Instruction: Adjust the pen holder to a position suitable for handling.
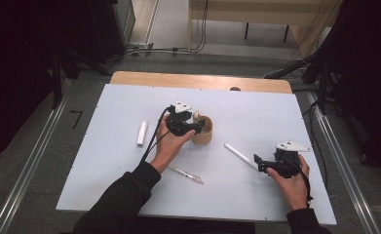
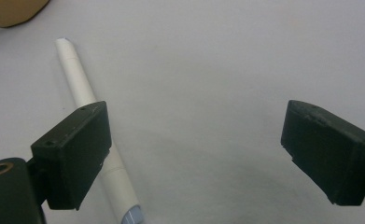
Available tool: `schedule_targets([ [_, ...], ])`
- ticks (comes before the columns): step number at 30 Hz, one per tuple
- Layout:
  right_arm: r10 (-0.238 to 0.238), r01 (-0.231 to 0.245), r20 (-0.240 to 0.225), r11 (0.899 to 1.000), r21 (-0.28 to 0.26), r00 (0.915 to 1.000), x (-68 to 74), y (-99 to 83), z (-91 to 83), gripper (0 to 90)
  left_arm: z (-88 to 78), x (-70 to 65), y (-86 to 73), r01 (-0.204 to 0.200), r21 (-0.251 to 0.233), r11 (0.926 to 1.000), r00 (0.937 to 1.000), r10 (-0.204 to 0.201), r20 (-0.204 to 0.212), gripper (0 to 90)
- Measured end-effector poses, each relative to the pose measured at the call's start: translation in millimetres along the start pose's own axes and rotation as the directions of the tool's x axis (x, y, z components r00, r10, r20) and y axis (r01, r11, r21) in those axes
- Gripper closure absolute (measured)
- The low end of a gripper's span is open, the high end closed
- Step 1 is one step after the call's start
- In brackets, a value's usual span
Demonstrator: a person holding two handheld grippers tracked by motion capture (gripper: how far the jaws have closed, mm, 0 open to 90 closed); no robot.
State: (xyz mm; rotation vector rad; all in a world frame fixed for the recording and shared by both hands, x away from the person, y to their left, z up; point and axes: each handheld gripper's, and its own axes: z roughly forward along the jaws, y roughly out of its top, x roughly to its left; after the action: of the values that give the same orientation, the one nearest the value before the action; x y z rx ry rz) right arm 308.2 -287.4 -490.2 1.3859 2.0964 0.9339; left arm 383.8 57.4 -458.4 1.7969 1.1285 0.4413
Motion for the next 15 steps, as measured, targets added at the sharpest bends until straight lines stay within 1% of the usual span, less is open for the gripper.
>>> schedule_targets([
  [1, 0.000, 0.000, -0.003, 1.000, 0.000, 1.0000, 0.4, 0.1, 0.1, 7.3, 0.0, 0.0, 0.0, 0.000, 0.000, 1.0000, 1.0000, 0.000, 0.000, 34.6],
  [2, 0.000, 0.000, -0.003, 1.000, 0.000, 1.0000, 0.4, 0.1, 0.1, 7.3, -2.0, -0.2, -0.3, -0.001, 0.000, 1.0000, 1.0000, 0.001, 0.002, 34.6],
  [3, -0.003, 0.003, -0.003, 1.000, 0.001, 1.0000, 1.1, 0.2, 0.4, 7.3, -5.1, -0.3, -1.0, 0.002, -0.005, 1.0000, 1.0000, -0.002, 0.002, 32.4],
  [5, -0.004, 0.004, -0.005, 1.000, 0.001, 1.0000, 1.9, 0.4, 0.5, 7.3, -10.1, -0.1, -2.0, 0.003, -0.014, 0.9999, 1.0000, -0.003, -0.001, 31.9],
  [6, -0.005, 0.005, -0.007, 1.000, 0.001, 1.0000, 2.3, 0.5, 0.7, 7.3, -16.4, 0.4, -3.6, 0.003, -0.037, 0.9993, 1.0000, -0.003, -0.008, 31.2],
  [7, -0.009, 0.009, -0.008, 1.000, 0.000, 0.9999, 2.4, 0.6, 0.9, 7.3, -19.8, 1.0, -4.4, 0.000, -0.042, 0.9991, 1.0000, -0.001, -0.010, 31.3],
  [10, -0.009, 0.009, -0.014, 1.000, 0.001, 0.9999, 3.8, 0.9, 1.3, 7.4, -29.8, 2.9, -8.5, 0.000, -0.036, 0.9994, 0.9999, 0.000, -0.015, 30.2],
  [11, -0.009, 0.009, -0.014, 1.000, 0.001, 0.9999, 3.8, 0.9, 1.3, 7.4, -29.8, 2.9, -8.5, 0.000, -0.036, 0.9994, 0.9999, 0.000, -0.015, 29.5],
  [12, -0.011, 0.011, -0.015, 1.000, 0.001, 0.9998, 4.2, 1.1, 1.6, 7.4, -37.0, 5.0, -11.8, 0.010, -0.037, 0.9993, 0.9999, -0.011, -0.013, 29.4],
  [14, -0.011, 0.011, -0.015, 1.000, 0.003, 0.9998, 4.8, 1.3, 1.8, 7.5, -44.5, 7.6, -15.7, 0.014, -0.036, 0.9992, 0.9997, -0.015, -0.018, 29.3],
  [15, -0.012, 0.012, -0.018, 1.000, 0.002, 0.9998, 5.1, 1.4, 2.1, 7.5, -44.5, 7.6, -15.7, 0.014, -0.036, 0.9992, 0.9997, -0.015, -0.018, 28.3],
])
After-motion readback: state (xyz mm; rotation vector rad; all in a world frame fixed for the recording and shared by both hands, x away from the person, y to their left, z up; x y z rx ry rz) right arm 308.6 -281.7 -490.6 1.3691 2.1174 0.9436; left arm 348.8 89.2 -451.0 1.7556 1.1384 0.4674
